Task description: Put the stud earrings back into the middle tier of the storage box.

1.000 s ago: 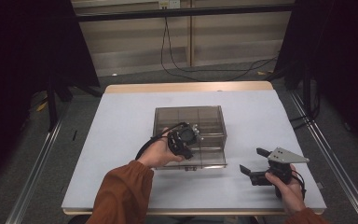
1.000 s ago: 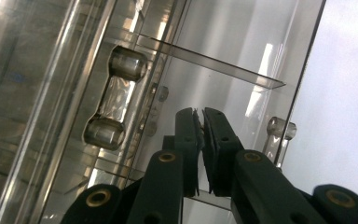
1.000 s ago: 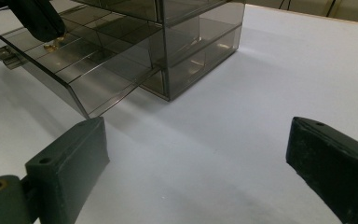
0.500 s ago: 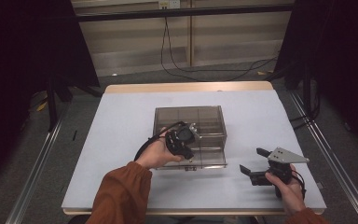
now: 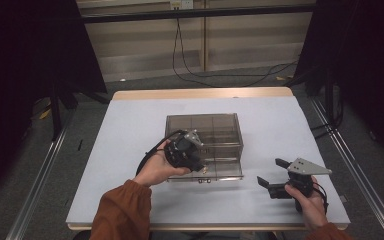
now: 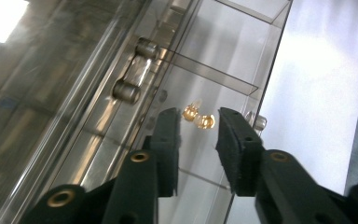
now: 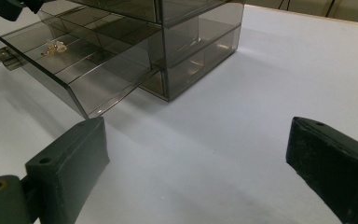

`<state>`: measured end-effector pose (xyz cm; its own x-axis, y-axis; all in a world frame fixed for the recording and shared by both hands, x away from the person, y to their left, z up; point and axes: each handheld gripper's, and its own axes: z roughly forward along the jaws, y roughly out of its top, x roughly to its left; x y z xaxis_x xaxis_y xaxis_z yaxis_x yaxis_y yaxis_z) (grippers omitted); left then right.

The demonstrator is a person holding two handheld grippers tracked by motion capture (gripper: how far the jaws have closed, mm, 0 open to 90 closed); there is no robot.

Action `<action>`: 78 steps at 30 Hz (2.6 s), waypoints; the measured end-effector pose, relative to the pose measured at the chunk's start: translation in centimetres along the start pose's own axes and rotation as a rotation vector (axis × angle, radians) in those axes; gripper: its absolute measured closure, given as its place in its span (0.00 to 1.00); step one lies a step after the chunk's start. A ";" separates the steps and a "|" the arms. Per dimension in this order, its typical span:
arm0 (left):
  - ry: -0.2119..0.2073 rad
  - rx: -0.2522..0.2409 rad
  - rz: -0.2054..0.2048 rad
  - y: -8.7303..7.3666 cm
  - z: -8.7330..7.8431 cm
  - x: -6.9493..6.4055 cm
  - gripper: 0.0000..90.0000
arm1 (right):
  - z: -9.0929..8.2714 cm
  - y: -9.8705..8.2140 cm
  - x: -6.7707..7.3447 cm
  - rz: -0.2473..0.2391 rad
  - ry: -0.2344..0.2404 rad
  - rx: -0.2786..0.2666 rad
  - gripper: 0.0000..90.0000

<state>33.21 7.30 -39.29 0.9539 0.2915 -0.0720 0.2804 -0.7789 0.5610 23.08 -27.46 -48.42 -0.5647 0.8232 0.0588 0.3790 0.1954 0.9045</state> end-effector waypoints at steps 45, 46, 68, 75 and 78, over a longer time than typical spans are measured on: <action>0.262 -0.290 -0.308 -11.6 -7.5 0.6 0.05 | 0.0 0.0 0.0 0.004 -0.003 0.003 0.06; 0.279 -0.289 -0.315 -12.0 -7.6 0.6 0.05 | 0.0 0.0 0.0 0.004 -0.003 0.003 0.06; 0.365 -0.379 -0.429 -19.0 -7.5 -1.6 0.07 | 0.0 0.0 0.0 0.003 -0.001 -0.003 0.06; 0.375 -0.437 -0.466 -20.5 -7.5 -2.0 0.08 | 0.0 0.0 -0.1 0.011 -0.003 -0.001 0.06; 0.381 -0.457 -0.477 -20.7 -7.7 -1.9 0.08 | 0.0 0.0 -0.1 0.011 -0.003 -0.002 0.06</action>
<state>24.75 27.17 -44.46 0.6140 0.7751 -0.1493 0.5015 -0.2370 0.8321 23.11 -27.54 -48.43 -0.5580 0.8270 0.0677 0.3838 0.1849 0.9047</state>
